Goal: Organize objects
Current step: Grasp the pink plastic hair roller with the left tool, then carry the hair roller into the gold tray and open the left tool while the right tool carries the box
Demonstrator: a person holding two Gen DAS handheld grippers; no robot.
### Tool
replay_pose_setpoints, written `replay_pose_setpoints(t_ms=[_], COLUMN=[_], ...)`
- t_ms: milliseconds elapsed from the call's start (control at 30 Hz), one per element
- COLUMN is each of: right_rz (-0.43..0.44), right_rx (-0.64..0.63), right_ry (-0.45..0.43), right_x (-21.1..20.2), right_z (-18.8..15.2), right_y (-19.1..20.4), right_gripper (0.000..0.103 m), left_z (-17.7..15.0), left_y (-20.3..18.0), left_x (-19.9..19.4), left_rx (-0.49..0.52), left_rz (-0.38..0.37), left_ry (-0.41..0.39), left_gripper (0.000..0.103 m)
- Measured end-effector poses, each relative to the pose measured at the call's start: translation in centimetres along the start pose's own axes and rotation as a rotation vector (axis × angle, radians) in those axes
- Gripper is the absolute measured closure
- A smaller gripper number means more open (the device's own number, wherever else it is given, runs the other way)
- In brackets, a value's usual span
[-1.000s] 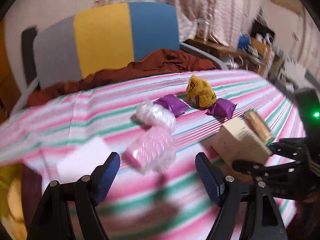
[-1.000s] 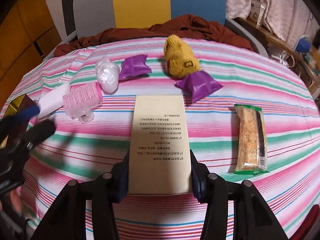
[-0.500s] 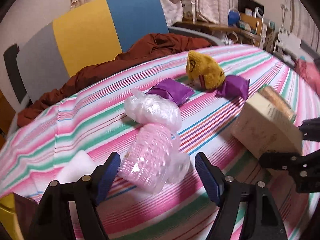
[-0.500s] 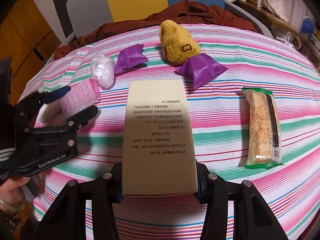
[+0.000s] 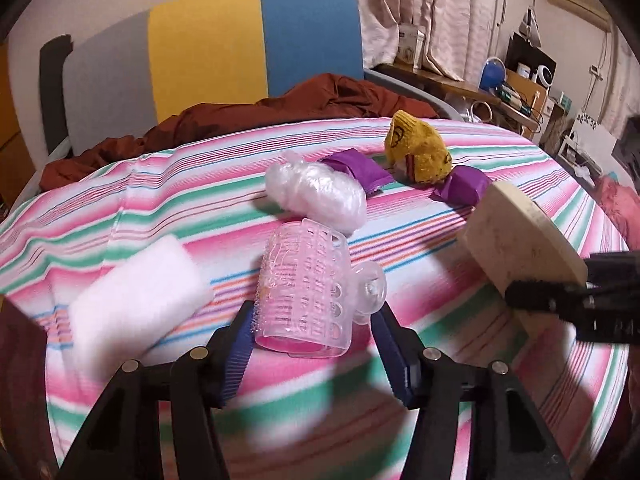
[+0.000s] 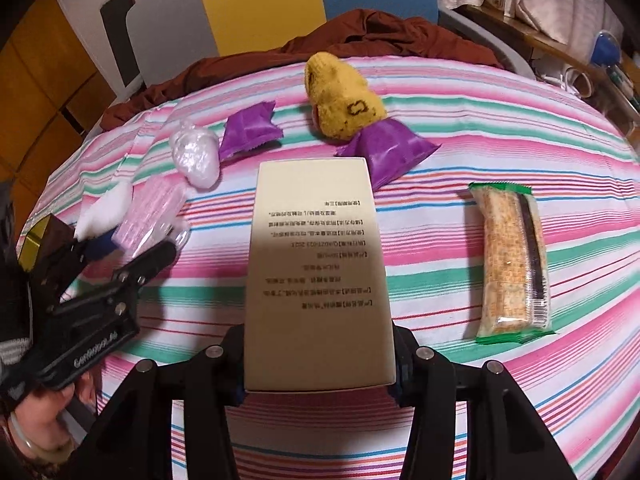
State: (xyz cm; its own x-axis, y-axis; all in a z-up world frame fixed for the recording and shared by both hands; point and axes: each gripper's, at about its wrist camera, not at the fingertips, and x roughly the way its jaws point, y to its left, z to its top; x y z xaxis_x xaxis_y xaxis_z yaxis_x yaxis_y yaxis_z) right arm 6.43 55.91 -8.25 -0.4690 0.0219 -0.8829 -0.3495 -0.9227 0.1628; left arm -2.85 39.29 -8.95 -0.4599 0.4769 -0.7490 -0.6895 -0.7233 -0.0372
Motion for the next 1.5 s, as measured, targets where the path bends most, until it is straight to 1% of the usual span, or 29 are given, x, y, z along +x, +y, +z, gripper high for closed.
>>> replay_pose_setpoints(t_ms=[100,233,367,500,667,800,933,1100,1200,1333,1433,1500], right_rz=[0.001,0.004,0.008,0.013,0.011,0.009,0.009,0.029,0.040,0.069,0.083,0.100], right_rx=[0.007,0.002,-0.011,-0.031,-0.066,-0.100,-0.148,-0.195,-0.237,-0.257,-0.287,-0.310], right_ry=[-0.021,-0.038,-0.043,-0.057,-0.078,-0.088,-0.109,-0.137,-0.166,-0.182,-0.197,-0.209], right_x=[-0.4,-0.8,-0.9,-1.1,-1.4,-1.5,-1.6,-2.0,-2.2,-2.3,-2.4,-2.6], right_z=[0.2,0.2,0.1,0.0,-0.3,-0.5,-0.7,-0.9,-1.1,-1.6,-2.0,-2.5], right_y=[-0.1,0.1,0.4,0.8,1.6,2.4,3.5,4.7,5.7,6.7,7.8,8.9], right_gripper=[0.053,0.053,0.053,0.053,0.053,0.053,0.053,0.053,0.053,0.053,0.053,0.053], left_z=[-1.2,-2.3,-3.2,-4.6,-6.2,-6.8,-7.4,-8.9,-9.6,-10.2,-10.9,-11.4], left_y=[0.0,-0.8,-1.3,-1.8,-2.7,-2.3,-1.4,-0.3,0.9,3.4,5.7,7.4], left_x=[-1.1,-2.0,-3.5,-5.8,-8.4,-10.6,-12.9,-14.9,-16.3,-18.3,-19.6,-20.3], left_rx=[0.001,0.049,0.066,0.055,0.072,0.042,0.007,0.002,-0.012,-0.071,-0.135,-0.172], left_rz=[0.016,0.035,0.020,-0.002,-0.020,-0.024,-0.009,0.022,0.039,0.062,0.082,0.107], left_ry=[-0.012,-0.021,-0.036,-0.068,-0.078,-0.099,-0.122,-0.131,-0.150,-0.175,-0.184,-0.180], left_gripper=[0.044,0.044,0.045,0.045,0.045,0.045,0.045,0.045,0.045,0.045,0.045,0.045])
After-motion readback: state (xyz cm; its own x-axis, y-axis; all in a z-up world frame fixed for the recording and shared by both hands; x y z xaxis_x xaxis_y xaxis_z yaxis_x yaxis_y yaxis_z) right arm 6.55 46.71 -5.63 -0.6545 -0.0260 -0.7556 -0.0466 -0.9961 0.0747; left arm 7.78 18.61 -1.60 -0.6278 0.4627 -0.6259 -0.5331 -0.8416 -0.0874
